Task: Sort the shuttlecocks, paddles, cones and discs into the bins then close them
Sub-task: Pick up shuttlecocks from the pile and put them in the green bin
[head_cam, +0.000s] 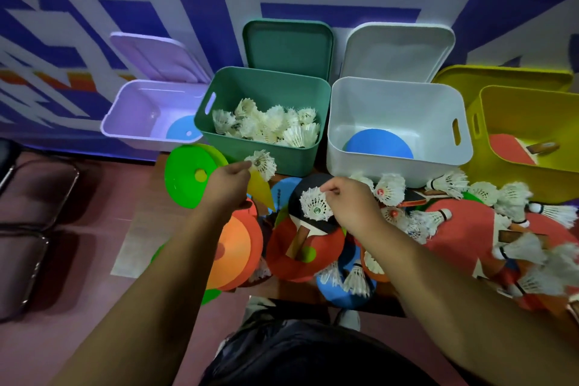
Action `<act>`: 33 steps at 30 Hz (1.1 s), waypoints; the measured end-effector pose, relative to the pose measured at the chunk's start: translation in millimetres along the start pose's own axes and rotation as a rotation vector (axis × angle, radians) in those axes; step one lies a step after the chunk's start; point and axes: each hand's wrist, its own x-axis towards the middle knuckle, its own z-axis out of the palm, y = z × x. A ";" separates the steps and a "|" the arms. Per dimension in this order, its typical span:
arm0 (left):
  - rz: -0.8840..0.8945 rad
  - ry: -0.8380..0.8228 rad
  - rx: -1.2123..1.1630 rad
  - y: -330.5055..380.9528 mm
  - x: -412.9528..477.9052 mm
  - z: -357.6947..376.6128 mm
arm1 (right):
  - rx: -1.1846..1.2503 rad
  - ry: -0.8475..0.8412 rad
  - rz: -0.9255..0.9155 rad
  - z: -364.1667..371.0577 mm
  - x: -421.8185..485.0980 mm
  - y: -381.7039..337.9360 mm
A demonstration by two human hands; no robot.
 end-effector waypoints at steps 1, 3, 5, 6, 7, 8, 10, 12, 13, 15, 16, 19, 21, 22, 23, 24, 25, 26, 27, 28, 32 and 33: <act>-0.024 -0.011 -0.056 -1.6 0.6 -4.0 | 0.045 -0.002 0.022 0.7 1.8 -3.5; -0.060 -0.051 -0.151 -7.2 5.3 -12.7 | 0.093 -0.005 0.040 2.2 5.2 -10.0; -0.084 -0.099 -0.253 -8.7 6.6 -20.5 | 0.109 -0.010 0.040 3.6 7.9 -15.4; -0.100 -0.125 -0.308 -8.9 7.0 -24.2 | 0.124 -0.012 0.040 4.4 9.3 -18.0; -0.110 -0.158 -0.357 -8.9 7.1 -27.9 | 0.144 -0.011 0.041 4.8 10.4 -20.7; -0.114 -0.189 -0.392 -8.4 6.8 -30.9 | 0.165 -0.009 0.044 5.2 11.8 -23.4; -0.097 -0.232 -0.422 -9.6 8.5 -35.5 | 0.193 0.004 0.047 4.7 15.3 -29.3; -0.049 -0.232 -0.373 -11.2 10.7 -37.8 | 0.178 0.014 0.043 3.4 19.8 -35.1; -0.026 -0.224 -0.337 -11.4 11.2 -38.3 | 0.164 0.014 0.038 2.8 22.1 -37.8; 0.001 -0.242 -0.287 -12.3 12.0 -38.3 | 0.164 0.007 0.019 1.7 26.0 -43.0; 0.003 -0.260 -0.275 -12.6 12.2 -37.9 | 0.171 -0.007 0.001 1.9 28.1 -45.4; -0.052 -0.296 -0.288 -15.0 13.8 -36.8 | 0.168 -0.134 -0.048 7.3 33.2 -51.6; -0.109 -0.313 -0.272 -16.3 13.5 -34.3 | 0.128 -0.231 -0.049 15.8 36.6 -54.3; -0.135 -0.318 -0.252 -18.1 13.6 -32.0 | 0.102 -0.268 -0.041 20.7 38.0 -55.8; -0.161 -0.317 -0.238 -20.4 13.9 -29.0 | 0.075 -0.305 -0.029 25.0 38.7 -57.6; -0.186 -0.310 -0.231 -23.5 14.5 -25.9 | 0.045 -0.343 -0.016 30.0 38.7 -59.4; -0.210 -0.298 -0.219 -27.8 16.3 -23.7 | 0.017 -0.379 -0.005 35.0 38.0 -61.1; -0.229 -0.285 -0.199 -31.9 18.1 -22.1 | -0.005 -0.406 0.006 41.3 37.6 -61.8; -0.238 -0.274 -0.166 -34.7 19.4 -21.9 | -0.022 -0.426 0.019 47.0 37.3 -61.9; -0.234 -0.269 -0.124 -36.3 20.4 -21.9 | -0.038 -0.442 0.037 52.2 37.8 -61.0; -0.190 -0.293 -0.014 -33.3 25.9 -24.0 | -0.120 -0.481 0.084 59.5 38.8 -60.2; -0.181 -0.294 0.013 -31.9 28.7 -23.6 | -0.119 -0.485 0.089 59.4 38.3 -60.9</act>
